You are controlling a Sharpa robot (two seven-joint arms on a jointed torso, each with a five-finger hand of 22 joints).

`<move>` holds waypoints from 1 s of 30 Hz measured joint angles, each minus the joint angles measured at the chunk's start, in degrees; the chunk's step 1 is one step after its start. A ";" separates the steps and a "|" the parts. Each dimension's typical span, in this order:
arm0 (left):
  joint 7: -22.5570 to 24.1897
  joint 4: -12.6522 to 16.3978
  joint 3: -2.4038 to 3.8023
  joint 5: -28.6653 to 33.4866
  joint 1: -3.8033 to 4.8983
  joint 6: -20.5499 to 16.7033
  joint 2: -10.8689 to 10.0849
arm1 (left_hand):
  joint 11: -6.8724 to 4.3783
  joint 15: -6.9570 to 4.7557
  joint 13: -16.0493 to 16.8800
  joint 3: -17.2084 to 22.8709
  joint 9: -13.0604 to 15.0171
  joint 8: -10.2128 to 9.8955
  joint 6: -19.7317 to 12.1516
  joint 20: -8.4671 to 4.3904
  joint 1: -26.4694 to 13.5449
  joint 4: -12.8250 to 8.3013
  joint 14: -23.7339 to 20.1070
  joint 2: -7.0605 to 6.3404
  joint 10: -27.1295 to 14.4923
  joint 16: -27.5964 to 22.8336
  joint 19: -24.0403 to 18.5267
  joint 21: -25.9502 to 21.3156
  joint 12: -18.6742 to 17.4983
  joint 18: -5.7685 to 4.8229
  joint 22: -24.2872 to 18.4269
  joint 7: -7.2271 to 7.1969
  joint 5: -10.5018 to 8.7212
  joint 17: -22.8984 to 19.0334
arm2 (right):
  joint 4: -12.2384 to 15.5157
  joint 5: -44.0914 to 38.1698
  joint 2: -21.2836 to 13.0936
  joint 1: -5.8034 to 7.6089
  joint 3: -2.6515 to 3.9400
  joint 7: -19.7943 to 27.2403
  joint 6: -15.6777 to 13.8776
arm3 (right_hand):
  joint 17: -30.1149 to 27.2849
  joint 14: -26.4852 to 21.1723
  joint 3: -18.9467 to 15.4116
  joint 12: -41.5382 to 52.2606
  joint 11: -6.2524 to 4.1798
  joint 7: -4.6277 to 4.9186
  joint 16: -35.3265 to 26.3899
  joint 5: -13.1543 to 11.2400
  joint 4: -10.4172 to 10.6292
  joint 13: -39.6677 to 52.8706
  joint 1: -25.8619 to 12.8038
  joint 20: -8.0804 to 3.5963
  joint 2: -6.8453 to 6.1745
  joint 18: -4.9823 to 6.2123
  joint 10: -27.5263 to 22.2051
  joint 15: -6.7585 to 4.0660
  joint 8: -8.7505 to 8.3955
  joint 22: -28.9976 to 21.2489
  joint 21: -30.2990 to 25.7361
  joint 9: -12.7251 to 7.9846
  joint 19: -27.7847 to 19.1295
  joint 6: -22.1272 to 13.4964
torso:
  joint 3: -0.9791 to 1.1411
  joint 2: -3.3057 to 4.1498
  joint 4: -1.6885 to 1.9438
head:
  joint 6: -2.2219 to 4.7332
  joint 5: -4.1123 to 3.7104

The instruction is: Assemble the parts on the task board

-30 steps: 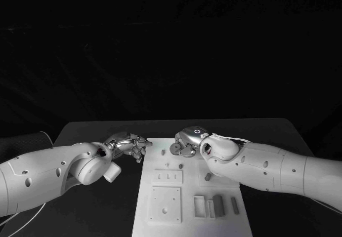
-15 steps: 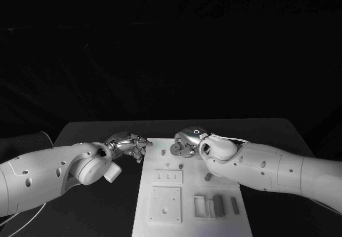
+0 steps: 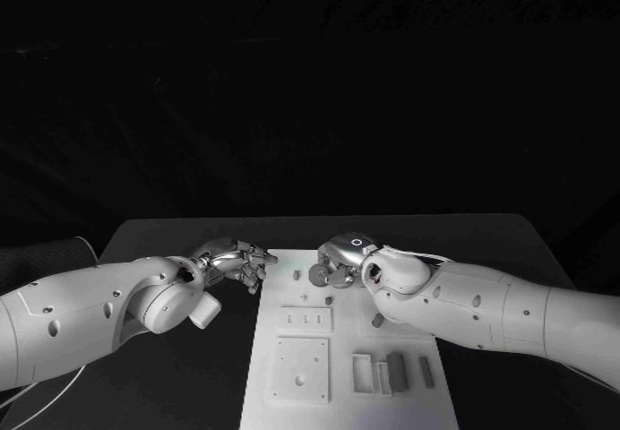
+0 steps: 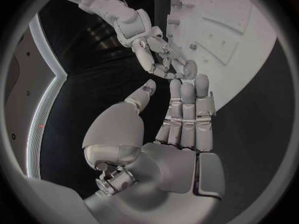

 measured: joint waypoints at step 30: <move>0.17 -0.53 0.00 -0.01 0.00 -0.04 -0.20 | 0.00 0.00 0.04 0.00 -0.01 0.00 0.00 -0.04 0.00 0.00 0.00 0.00 0.01 0.00 0.22 -0.23 -0.44 0.00 0.03 0.00 0.00 -0.11 | 5.67 3.70 -5.69 0.45 2.05 0.18 -1.13 | -0.64 -0.09 0.40 -0.44 -0.01 0.39 -0.31 -2.56 2.01 -0.06 -0.83 -0.11 -3.87 0.01 0.00 0.09 -0.66 0.00 0.00 -0.65 0.14 -0.41 | 0.11 -0.10 -0.16 | 0.63 -0.21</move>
